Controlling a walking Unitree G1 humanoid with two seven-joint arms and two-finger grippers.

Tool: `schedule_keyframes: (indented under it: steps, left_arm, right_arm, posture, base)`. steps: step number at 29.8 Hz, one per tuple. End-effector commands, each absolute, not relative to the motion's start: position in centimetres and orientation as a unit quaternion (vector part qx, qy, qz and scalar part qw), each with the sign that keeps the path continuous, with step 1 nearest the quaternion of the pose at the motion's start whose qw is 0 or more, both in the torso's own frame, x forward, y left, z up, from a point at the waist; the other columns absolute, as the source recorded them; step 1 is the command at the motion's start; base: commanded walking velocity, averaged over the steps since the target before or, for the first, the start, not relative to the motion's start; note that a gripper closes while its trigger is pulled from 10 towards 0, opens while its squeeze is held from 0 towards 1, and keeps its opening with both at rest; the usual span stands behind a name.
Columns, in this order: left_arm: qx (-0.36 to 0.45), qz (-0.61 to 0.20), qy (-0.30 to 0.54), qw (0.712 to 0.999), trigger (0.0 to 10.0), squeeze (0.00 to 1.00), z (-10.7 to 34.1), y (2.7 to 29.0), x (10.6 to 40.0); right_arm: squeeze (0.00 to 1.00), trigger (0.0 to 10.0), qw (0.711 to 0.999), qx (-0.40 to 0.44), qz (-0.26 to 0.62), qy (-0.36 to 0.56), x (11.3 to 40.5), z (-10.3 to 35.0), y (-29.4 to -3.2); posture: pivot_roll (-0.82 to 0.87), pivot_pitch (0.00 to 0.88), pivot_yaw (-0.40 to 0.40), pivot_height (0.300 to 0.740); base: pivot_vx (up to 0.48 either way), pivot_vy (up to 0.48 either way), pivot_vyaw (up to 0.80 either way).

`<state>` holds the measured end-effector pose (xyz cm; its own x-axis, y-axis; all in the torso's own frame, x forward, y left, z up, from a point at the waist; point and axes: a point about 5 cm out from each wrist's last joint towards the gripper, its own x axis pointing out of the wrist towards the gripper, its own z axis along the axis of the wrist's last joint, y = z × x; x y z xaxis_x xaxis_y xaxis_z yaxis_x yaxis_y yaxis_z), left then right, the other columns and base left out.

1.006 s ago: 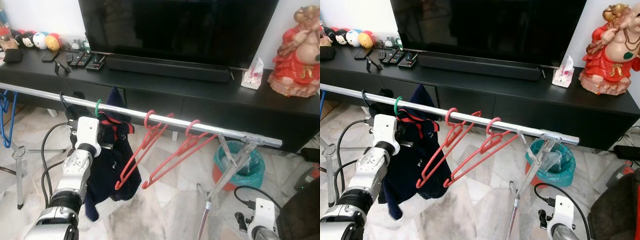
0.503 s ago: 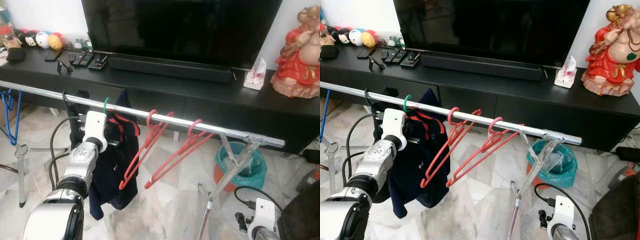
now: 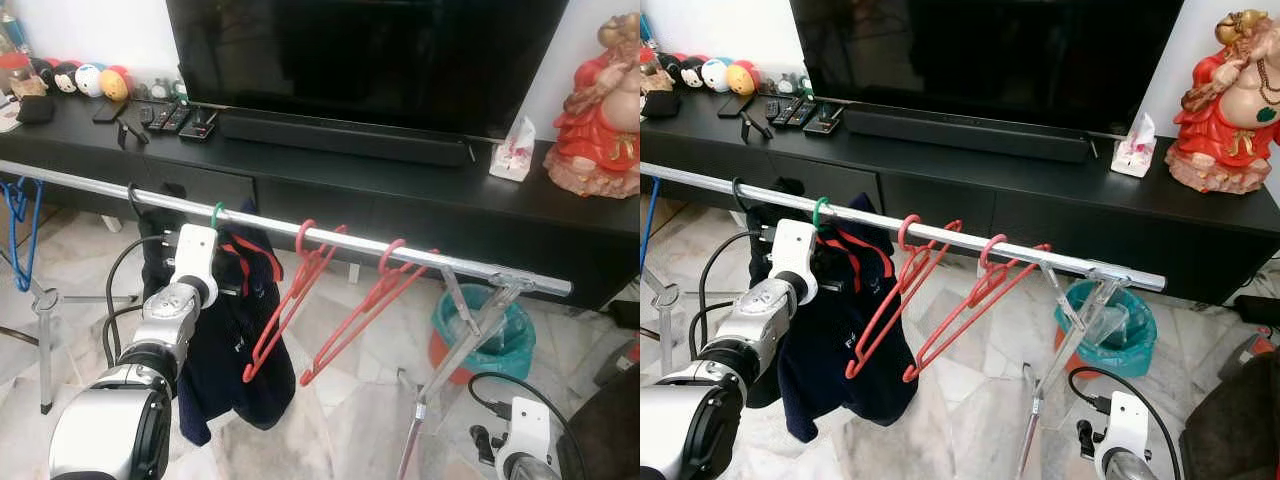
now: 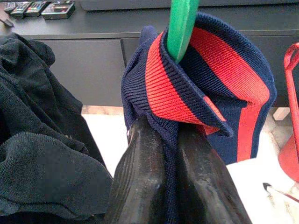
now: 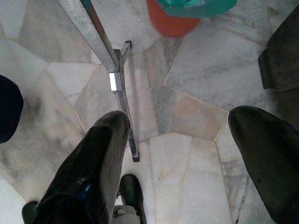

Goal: Hang hanger

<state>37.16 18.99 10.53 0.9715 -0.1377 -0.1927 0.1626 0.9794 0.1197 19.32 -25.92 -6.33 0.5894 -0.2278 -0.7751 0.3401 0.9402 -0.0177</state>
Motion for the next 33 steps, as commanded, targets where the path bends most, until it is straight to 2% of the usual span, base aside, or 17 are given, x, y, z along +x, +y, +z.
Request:
schedule_keyframes:
  steps: [1, 10, 24, 25, 26, 27, 33]
  left_arm:
    - [0.073, -0.078, 0.136, 0.985, 10.0, 0.00, 8.6, 19.2, 36.2]
    - [0.095, -0.077, 0.168, 0.978, 10.0, 0.00, 6.7, 19.8, 35.0]
    - [0.085, -0.078, 0.174, 0.978, 10.0, 0.00, 5.2, 20.3, 33.6]
    - [0.083, -0.076, 0.171, 0.979, 10.0, 0.30, 5.2, 20.3, 33.6]
    - [0.081, -0.073, 0.169, 0.980, 10.0, 0.78, 5.3, 20.4, 33.6]
    - [0.081, -0.071, 0.166, 0.980, 10.0, 1.00, 5.3, 20.4, 33.6]
    - [0.071, -0.055, 0.135, 0.987, 10.0, 1.00, 6.3, 20.8, 34.1]
  right_arm:
    - [0.00, 10.0, 0.887, 0.062, -0.162, 0.428, 19.1, -6.3, -26.3]
    - [0.00, 10.0, 0.887, 0.061, -0.158, 0.430, 19.0, -6.4, -26.2]
    - [0.00, 10.0, 0.887, 0.063, -0.156, 0.430, 19.1, -6.4, -26.2]
    - [0.00, 10.0, 0.887, 0.063, -0.156, 0.430, 19.1, -6.4, -26.2]
    - [0.00, 10.0, 0.887, 0.063, -0.156, 0.430, 19.1, -6.4, -26.2]
    - [0.00, 10.0, 0.887, 0.063, -0.156, 0.430, 19.1, -6.4, -26.2]
    - [0.00, 10.0, 0.887, 0.063, -0.156, 0.430, 19.1, -6.4, -26.2]
  posture:
    - [-0.11, 0.000, -0.029, 0.740]
    - [-0.10, 0.000, -0.031, 0.740]
    - [-0.10, 0.000, -0.031, 0.740]
    - [-0.10, 0.000, -0.031, 0.740]
    - [-0.10, 0.000, -0.031, 0.740]
    - [-0.10, 0.000, -0.031, 0.740]
    - [-0.09, 0.000, -0.032, 0.740]
  base:
    - [0.000, 0.000, 0.00]
    - [0.000, 0.000, 0.00]
    - [0.000, 0.000, 0.00]
    - [0.000, 0.000, 0.00]
    - [0.000, 0.000, 0.00]
    - [0.000, 0.000, 0.00]
    - [0.000, 0.000, 0.00]
